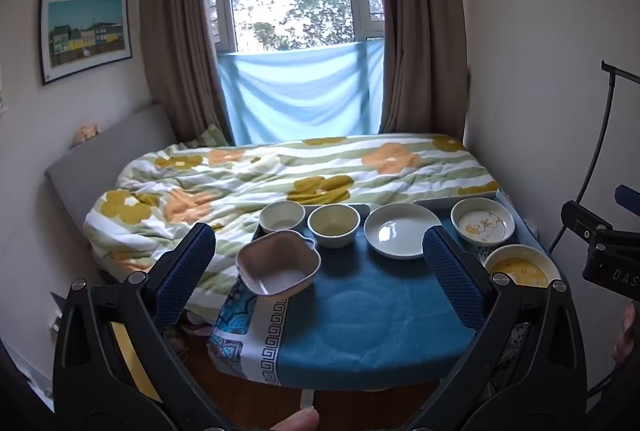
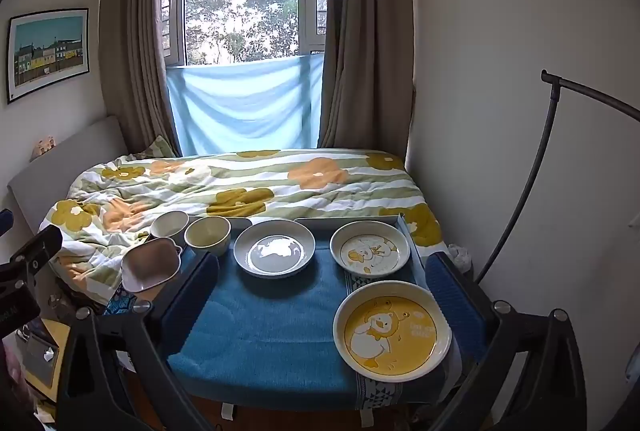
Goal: Organize plates and bowls
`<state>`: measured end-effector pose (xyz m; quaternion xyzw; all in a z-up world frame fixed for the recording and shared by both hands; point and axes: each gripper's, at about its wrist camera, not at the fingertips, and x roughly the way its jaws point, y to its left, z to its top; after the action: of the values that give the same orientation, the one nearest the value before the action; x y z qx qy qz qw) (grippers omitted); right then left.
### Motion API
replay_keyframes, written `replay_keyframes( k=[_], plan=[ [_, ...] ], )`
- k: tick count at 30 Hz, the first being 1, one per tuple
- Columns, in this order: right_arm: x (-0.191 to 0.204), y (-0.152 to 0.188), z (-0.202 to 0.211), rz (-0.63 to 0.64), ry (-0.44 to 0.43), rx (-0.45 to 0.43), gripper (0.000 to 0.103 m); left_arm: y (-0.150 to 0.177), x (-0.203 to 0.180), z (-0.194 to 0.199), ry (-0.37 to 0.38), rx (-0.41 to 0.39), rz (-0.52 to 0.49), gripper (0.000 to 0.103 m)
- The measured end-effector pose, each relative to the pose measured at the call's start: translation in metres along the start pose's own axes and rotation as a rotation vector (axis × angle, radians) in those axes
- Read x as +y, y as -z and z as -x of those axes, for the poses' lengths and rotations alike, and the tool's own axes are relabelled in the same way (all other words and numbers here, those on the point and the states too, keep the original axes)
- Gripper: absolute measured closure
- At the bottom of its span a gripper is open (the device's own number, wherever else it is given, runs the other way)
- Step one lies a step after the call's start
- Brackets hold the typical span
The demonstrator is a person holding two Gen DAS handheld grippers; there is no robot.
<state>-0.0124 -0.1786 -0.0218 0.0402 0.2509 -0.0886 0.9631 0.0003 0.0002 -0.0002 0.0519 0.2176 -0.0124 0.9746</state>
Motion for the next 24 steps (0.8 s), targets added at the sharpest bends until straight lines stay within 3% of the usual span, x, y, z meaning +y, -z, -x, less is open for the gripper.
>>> replay_keyframes(
  k=[4,24],
  plan=[
    [0.000,0.000,0.000,-0.002,-0.002,-0.003,0.000,-0.001,0.001,-0.005,0.004,0.022,0.006,0.000],
    [0.008,-0.011,-0.006,0.005,0.006,-0.002,0.000,-0.005,0.009,-0.009,-0.013,-0.020,0.026,0.000]
  ],
)
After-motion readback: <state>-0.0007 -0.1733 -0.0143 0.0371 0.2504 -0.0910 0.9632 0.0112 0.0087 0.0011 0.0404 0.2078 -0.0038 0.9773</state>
